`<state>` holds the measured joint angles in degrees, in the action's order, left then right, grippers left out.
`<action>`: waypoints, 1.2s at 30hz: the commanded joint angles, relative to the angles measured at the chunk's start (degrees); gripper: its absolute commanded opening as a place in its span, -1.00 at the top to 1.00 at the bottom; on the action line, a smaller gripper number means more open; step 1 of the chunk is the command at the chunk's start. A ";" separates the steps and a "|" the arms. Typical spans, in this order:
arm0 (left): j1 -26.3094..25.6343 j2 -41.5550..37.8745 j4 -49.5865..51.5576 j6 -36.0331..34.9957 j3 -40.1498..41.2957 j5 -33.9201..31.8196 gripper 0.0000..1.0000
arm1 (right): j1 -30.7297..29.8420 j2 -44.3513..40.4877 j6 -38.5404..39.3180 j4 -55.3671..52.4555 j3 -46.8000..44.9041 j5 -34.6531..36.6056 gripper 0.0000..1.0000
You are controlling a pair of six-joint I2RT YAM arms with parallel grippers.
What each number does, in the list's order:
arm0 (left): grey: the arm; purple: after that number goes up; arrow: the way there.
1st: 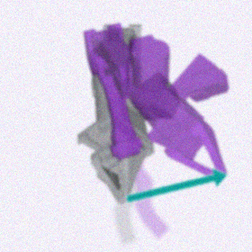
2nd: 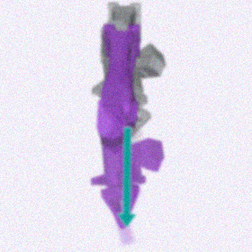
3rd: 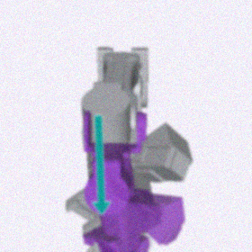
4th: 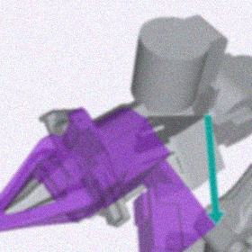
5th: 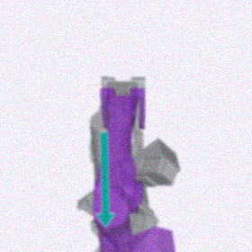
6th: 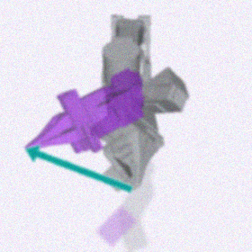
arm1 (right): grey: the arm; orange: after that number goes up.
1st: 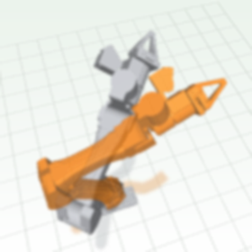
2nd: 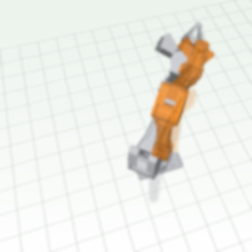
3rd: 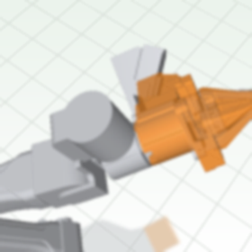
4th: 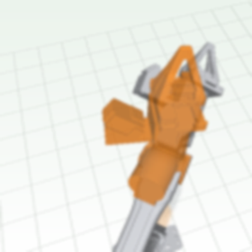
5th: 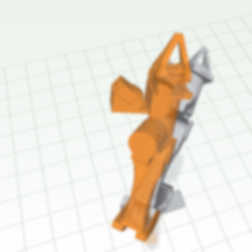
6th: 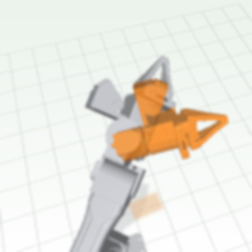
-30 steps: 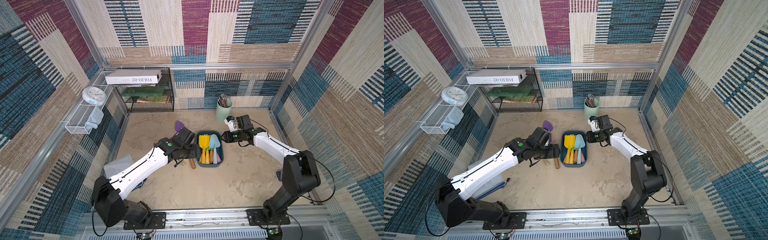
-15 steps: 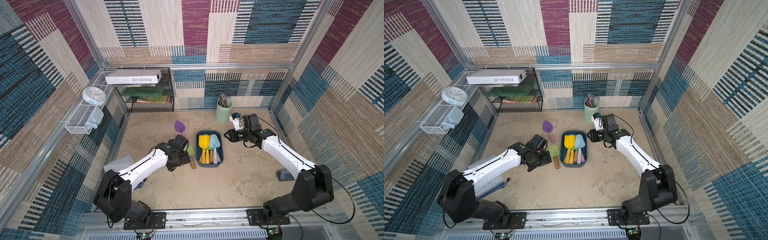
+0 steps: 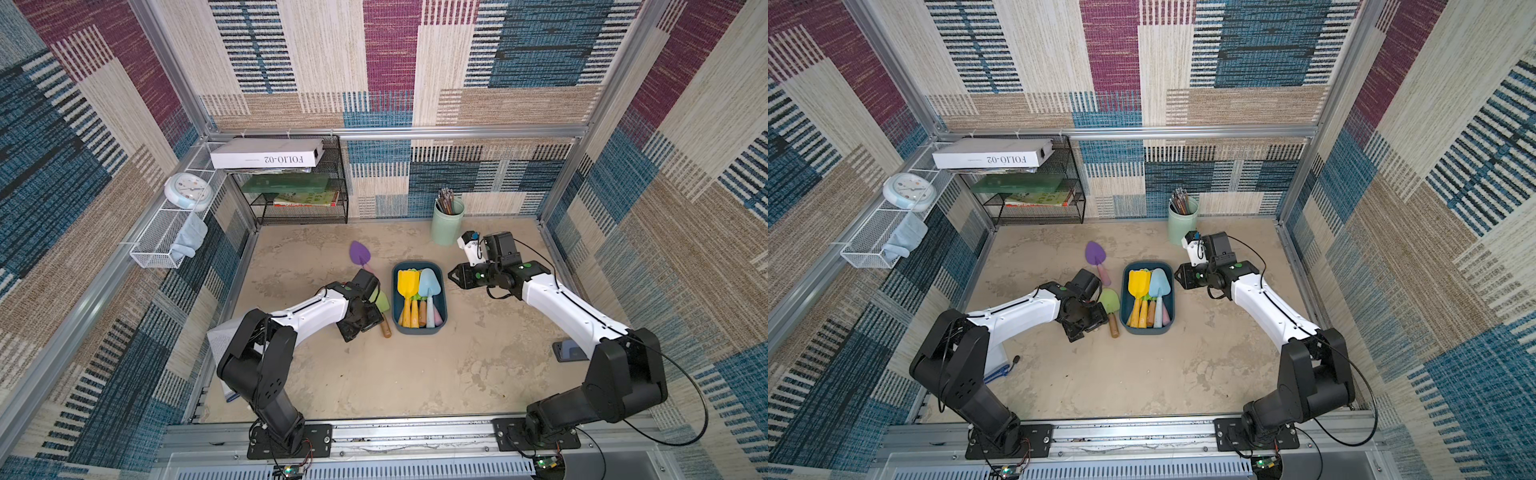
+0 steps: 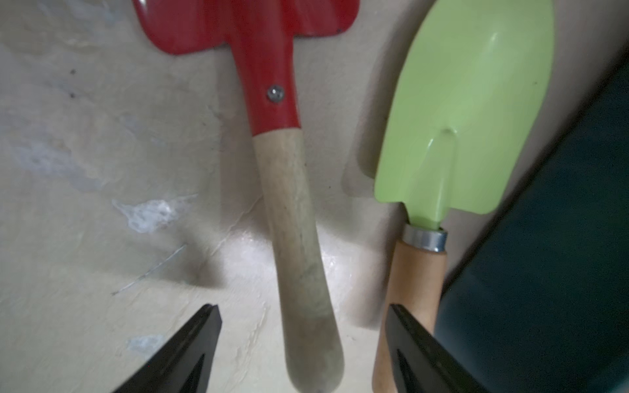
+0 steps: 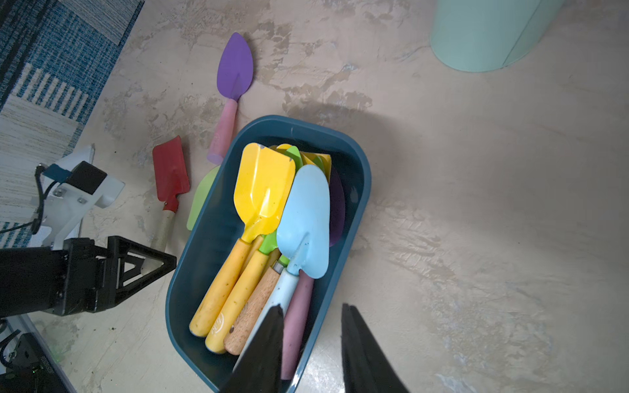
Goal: Put the shovel into the storage box
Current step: Pick up the shovel from the center of the board.
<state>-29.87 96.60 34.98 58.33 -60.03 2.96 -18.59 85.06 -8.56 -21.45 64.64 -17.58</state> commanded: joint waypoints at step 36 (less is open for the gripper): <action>-0.82 -9.03 5.70 -3.65 -1.36 -3.42 1.00 | 0.13 0.28 -1.57 4.79 -1.93 -8.31 0.36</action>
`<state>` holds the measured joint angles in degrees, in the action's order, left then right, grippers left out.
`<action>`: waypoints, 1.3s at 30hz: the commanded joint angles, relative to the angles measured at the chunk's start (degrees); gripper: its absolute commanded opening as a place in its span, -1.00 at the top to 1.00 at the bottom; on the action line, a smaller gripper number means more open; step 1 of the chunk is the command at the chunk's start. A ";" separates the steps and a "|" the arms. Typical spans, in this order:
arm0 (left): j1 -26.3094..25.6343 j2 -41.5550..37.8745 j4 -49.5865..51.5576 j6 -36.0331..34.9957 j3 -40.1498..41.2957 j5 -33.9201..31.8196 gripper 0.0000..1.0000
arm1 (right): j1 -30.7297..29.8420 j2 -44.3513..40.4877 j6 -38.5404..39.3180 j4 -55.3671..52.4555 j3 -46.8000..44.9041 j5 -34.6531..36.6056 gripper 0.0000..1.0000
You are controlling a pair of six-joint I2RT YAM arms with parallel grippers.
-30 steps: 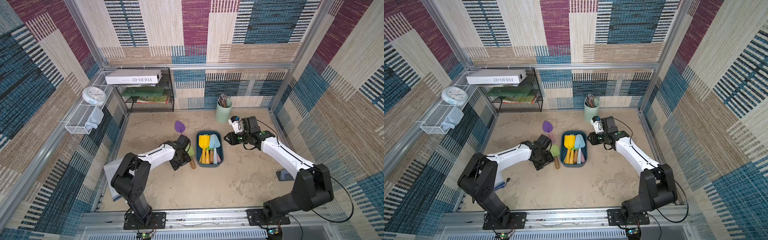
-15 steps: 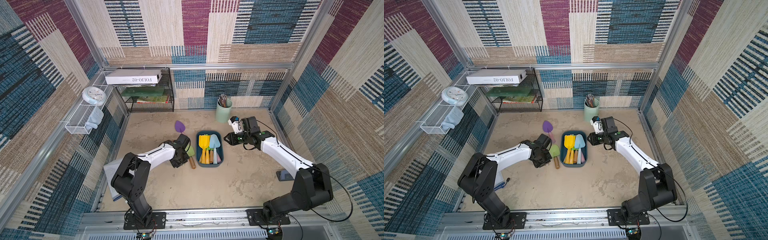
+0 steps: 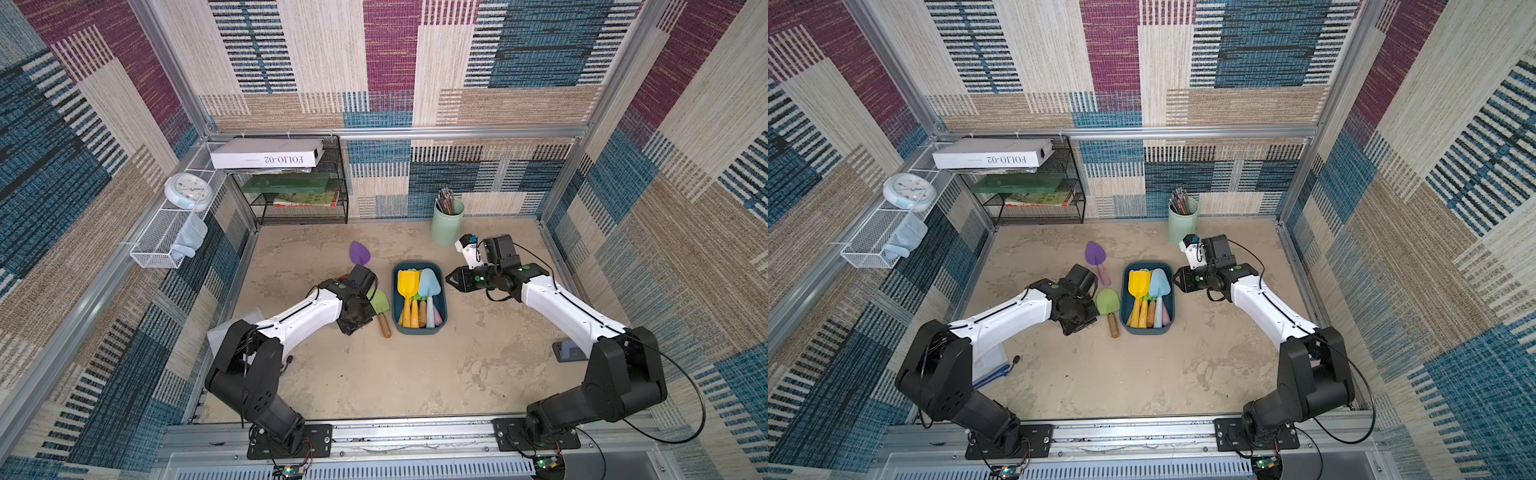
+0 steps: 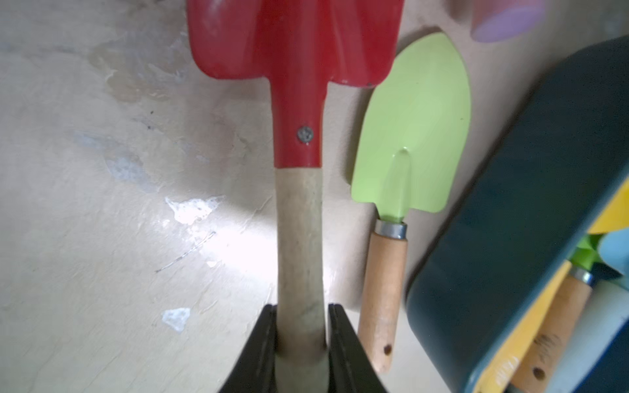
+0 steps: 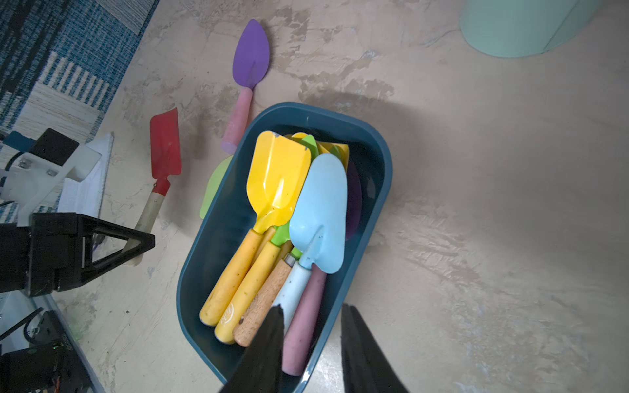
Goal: Put the shovel into the storage box
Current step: Pick up the shovel from the center of the board.
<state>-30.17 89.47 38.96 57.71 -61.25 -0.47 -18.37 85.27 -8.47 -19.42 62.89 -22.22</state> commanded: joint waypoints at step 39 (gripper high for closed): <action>-15.48 -2.40 -4.27 -16.05 -8.88 6.21 1.00 | -9.64 9.77 -17.38 16.94 3.62 -9.62 0.38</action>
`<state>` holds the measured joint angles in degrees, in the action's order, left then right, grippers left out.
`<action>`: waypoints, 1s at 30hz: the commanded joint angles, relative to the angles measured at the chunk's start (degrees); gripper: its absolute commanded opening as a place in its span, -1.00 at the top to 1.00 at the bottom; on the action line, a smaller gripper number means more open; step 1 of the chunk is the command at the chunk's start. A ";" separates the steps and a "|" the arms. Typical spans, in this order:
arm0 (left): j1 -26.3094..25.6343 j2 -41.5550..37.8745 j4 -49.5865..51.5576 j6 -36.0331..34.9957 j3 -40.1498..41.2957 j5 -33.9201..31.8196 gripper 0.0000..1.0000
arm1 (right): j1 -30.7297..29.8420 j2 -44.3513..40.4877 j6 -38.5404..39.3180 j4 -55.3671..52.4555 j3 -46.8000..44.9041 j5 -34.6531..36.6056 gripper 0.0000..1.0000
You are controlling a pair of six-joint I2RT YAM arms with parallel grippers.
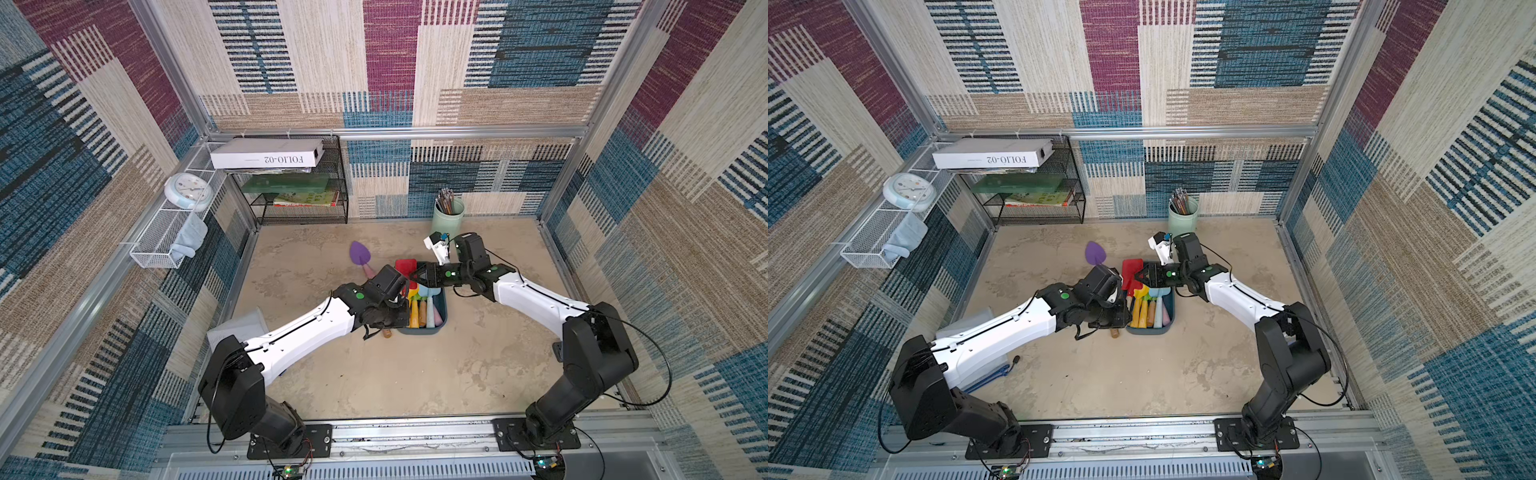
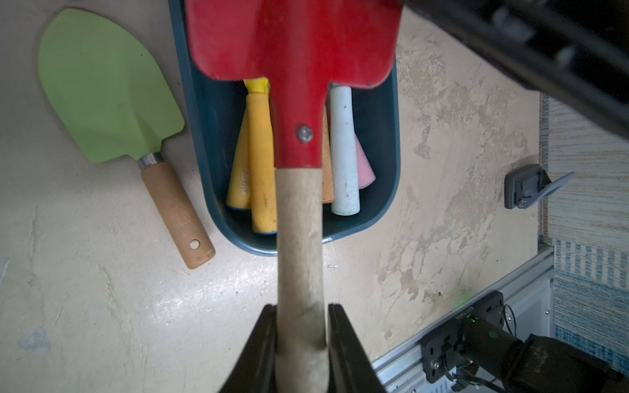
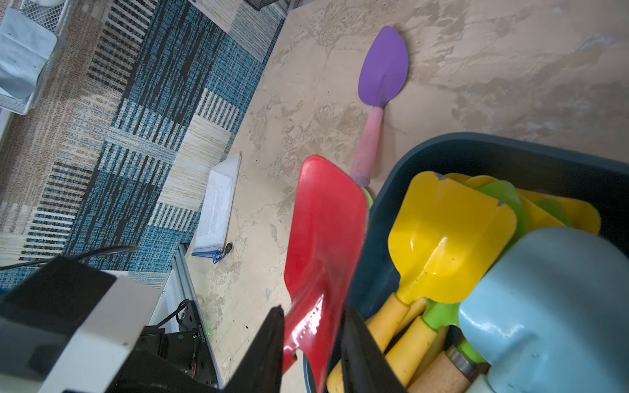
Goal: Put the shovel into the storage box
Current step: Pick up the shovel from the center of the board.
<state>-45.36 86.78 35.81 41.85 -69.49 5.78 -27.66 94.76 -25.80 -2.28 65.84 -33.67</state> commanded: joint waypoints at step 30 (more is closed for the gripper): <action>-1.43 1.55 1.47 -0.78 -3.98 -1.52 -0.45 | -1.94 1.99 -0.04 -2.54 3.06 8.31 1.00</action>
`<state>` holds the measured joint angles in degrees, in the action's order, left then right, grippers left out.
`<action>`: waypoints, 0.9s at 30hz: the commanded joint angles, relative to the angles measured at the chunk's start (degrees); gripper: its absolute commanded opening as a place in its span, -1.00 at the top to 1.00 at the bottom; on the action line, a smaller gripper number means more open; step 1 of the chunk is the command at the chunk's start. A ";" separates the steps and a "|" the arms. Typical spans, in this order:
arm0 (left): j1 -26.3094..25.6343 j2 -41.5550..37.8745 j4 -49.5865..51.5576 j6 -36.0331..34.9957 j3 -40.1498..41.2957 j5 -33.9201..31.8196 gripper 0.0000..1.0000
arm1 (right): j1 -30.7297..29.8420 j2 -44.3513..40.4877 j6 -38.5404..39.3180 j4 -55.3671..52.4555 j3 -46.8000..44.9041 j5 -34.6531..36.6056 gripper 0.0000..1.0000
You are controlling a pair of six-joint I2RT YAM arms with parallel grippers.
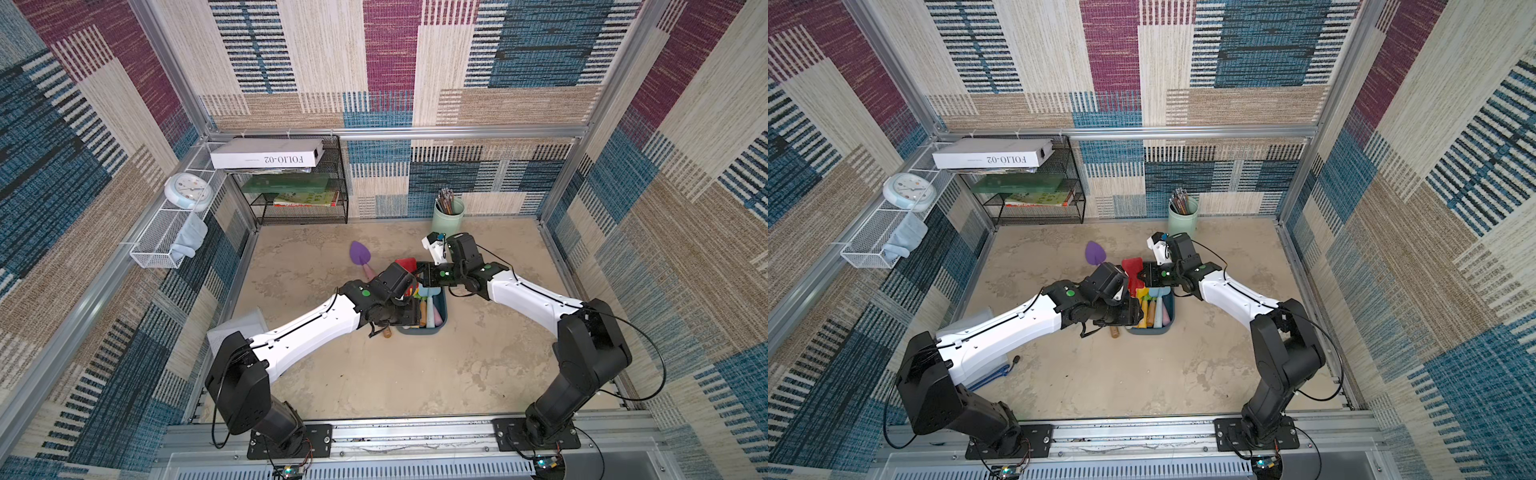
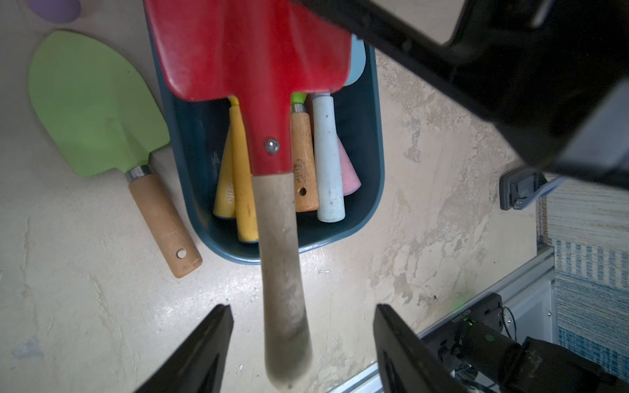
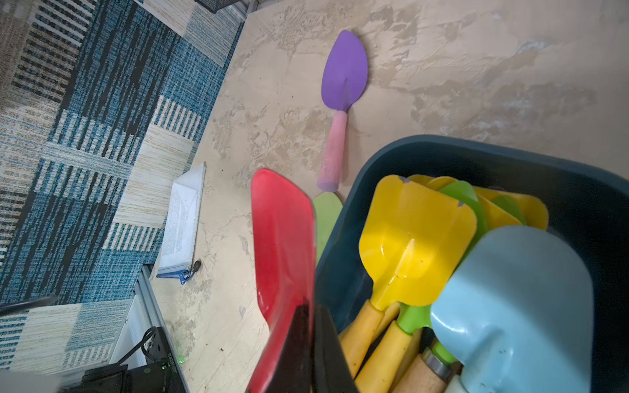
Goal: Put the shovel into the storage box
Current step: Pick up the shovel from the center of the board, then place the shovel in the storage box.
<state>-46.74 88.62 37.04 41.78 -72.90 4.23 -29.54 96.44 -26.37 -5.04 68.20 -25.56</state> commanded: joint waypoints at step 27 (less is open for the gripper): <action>-0.32 -12.67 -4.25 -4.34 6.26 -3.63 -0.87 | 3.47 8.82 5.70 -1.49 4.22 1.33 1.00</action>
<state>-47.07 76.42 34.54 38.44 -66.85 1.17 -26.46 104.66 -21.76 -7.29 71.90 -24.05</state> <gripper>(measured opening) 0.937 0.047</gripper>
